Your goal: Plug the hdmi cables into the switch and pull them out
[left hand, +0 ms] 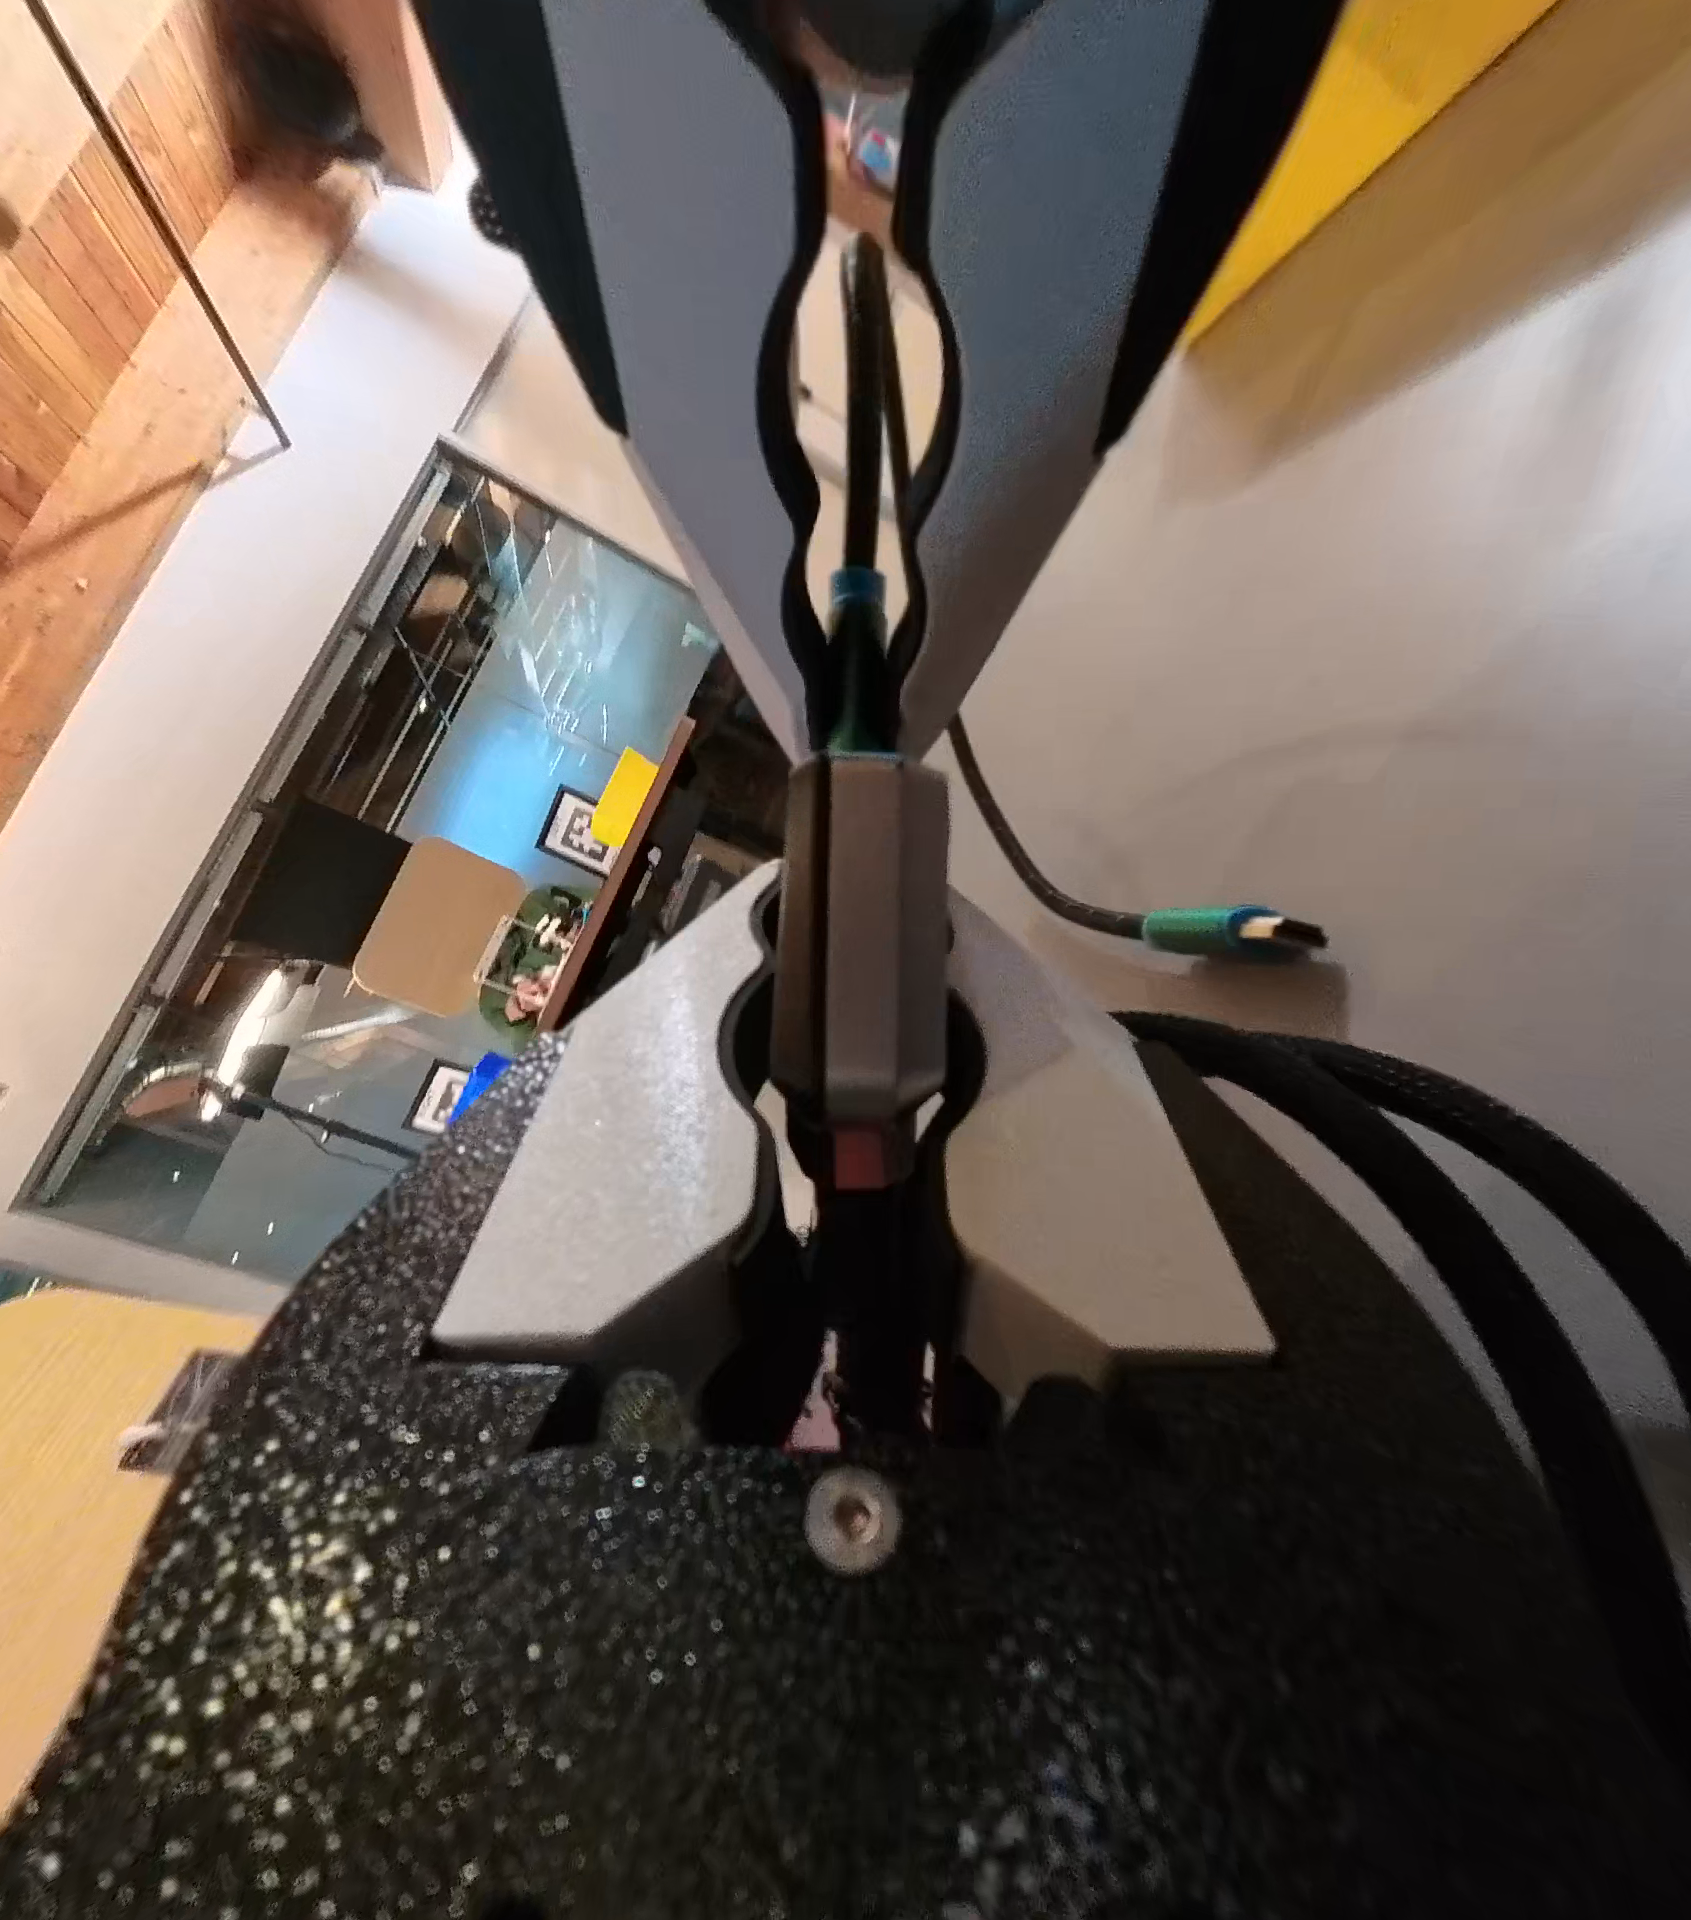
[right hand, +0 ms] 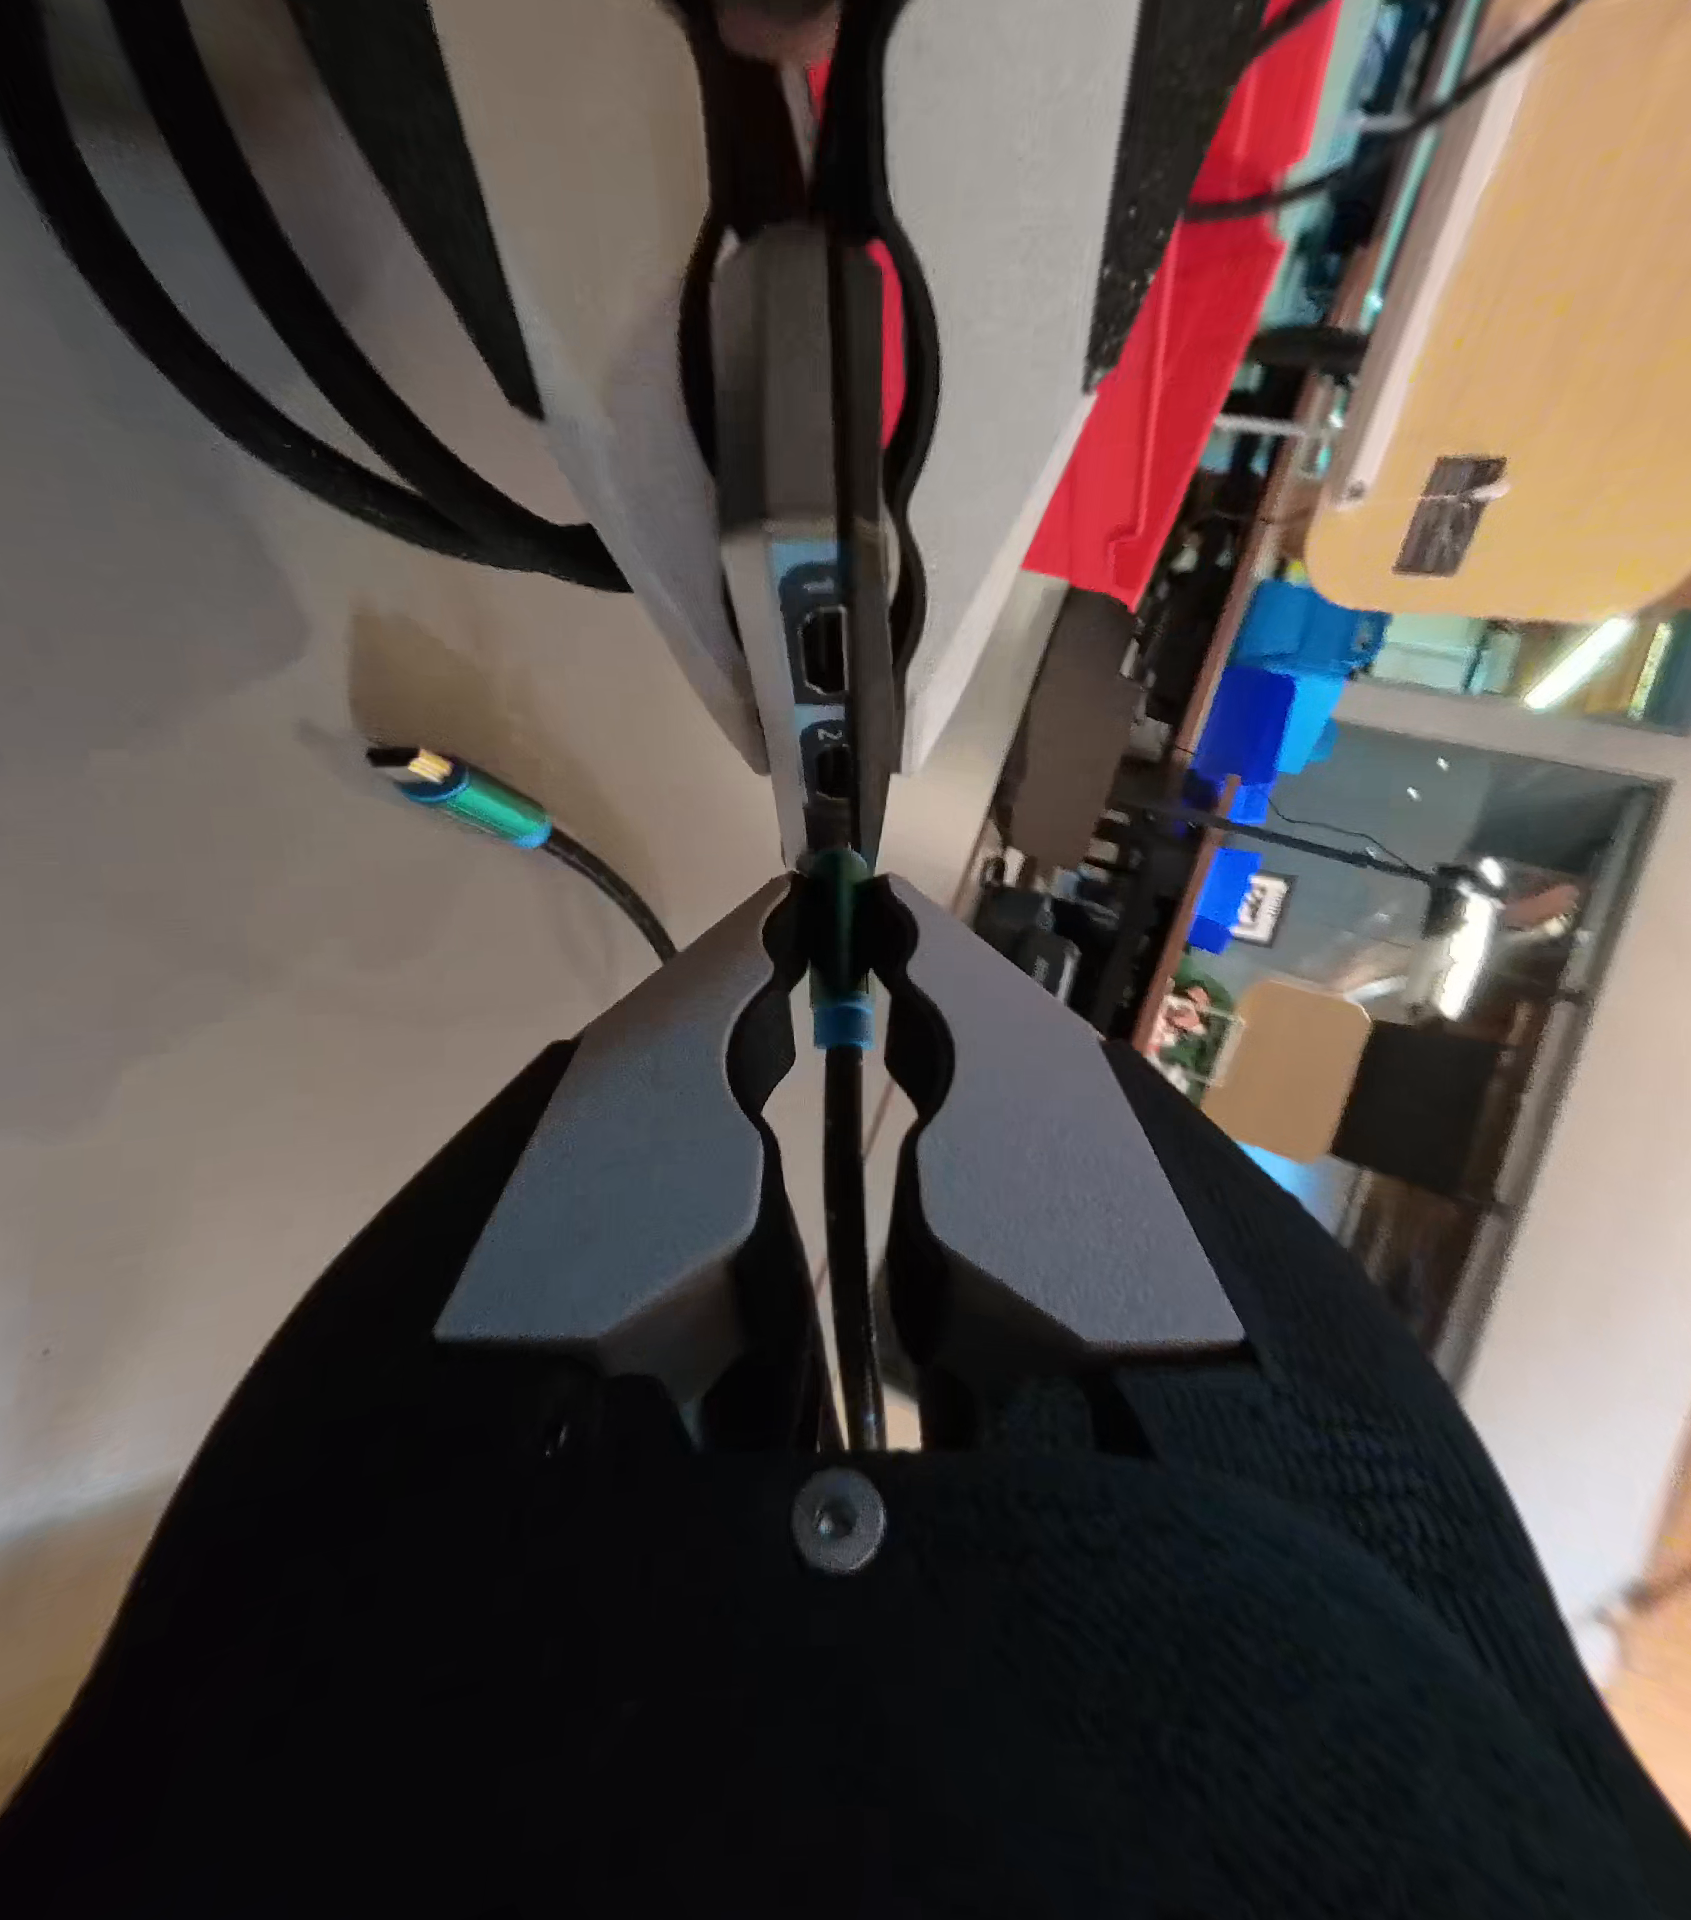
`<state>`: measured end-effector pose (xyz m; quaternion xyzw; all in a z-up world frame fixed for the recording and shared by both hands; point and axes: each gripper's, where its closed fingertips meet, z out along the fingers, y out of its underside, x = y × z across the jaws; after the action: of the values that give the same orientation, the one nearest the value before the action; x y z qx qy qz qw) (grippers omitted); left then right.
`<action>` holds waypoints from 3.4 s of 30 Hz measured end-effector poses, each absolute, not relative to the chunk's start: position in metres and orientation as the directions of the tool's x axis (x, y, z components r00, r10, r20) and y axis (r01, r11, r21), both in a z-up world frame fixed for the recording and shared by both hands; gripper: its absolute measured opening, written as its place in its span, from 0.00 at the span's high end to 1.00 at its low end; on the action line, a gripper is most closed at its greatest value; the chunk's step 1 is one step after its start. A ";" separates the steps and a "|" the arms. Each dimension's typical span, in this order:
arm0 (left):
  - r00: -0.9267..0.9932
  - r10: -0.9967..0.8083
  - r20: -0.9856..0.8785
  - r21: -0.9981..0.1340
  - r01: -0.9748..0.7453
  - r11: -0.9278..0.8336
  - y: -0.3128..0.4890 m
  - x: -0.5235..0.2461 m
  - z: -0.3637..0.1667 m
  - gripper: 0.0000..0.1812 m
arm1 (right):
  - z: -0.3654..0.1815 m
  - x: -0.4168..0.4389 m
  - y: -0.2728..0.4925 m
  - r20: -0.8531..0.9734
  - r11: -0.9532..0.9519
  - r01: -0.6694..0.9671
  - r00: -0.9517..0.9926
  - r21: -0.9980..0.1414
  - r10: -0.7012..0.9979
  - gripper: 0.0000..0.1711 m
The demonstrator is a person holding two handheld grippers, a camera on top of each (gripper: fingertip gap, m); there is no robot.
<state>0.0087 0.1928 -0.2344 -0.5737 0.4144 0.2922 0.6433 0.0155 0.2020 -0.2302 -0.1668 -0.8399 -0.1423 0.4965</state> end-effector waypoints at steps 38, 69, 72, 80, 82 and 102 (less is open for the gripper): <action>0.623 -0.135 -0.770 -0.632 -0.774 0.037 0.200 -0.028 -0.242 0.89 | -0.138 0.326 0.356 0.563 0.157 0.905 0.103 -0.395 0.820 0.95; 0.737 -0.665 -0.117 -0.910 0.189 0.369 0.152 0.015 -0.108 0.90 | -0.138 0.056 0.177 0.479 0.471 0.353 -0.072 -0.808 0.875 0.62; 0.610 -0.792 -0.005 -0.857 0.406 0.318 0.144 0.016 -0.092 0.90 | -0.152 0.033 0.163 0.361 0.380 0.274 -0.116 -0.884 0.925 0.64; 0.452 -0.886 0.109 -0.796 0.574 0.194 0.148 0.018 -0.095 0.90 | -0.119 0.014 0.141 -0.105 -0.125 -0.044 -0.317 -0.991 0.942 0.83; 0.418 -0.900 0.126 -0.782 0.600 0.169 0.148 0.018 -0.094 0.90 | -0.114 0.015 0.139 -0.139 -0.174 -0.069 -0.356 -0.982 0.924 0.85; 0.786 -0.618 -0.001 -0.948 0.196 0.252 0.185 -0.006 -0.152 0.69 | -0.022 0.095 0.193 0.330 0.336 -0.119 0.069 -0.934 0.941 0.89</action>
<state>-0.0062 0.1854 -0.1524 -0.5512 0.1914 -0.2653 0.7676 0.0954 0.1934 -0.0225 -0.3865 -0.5319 0.4272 0.6206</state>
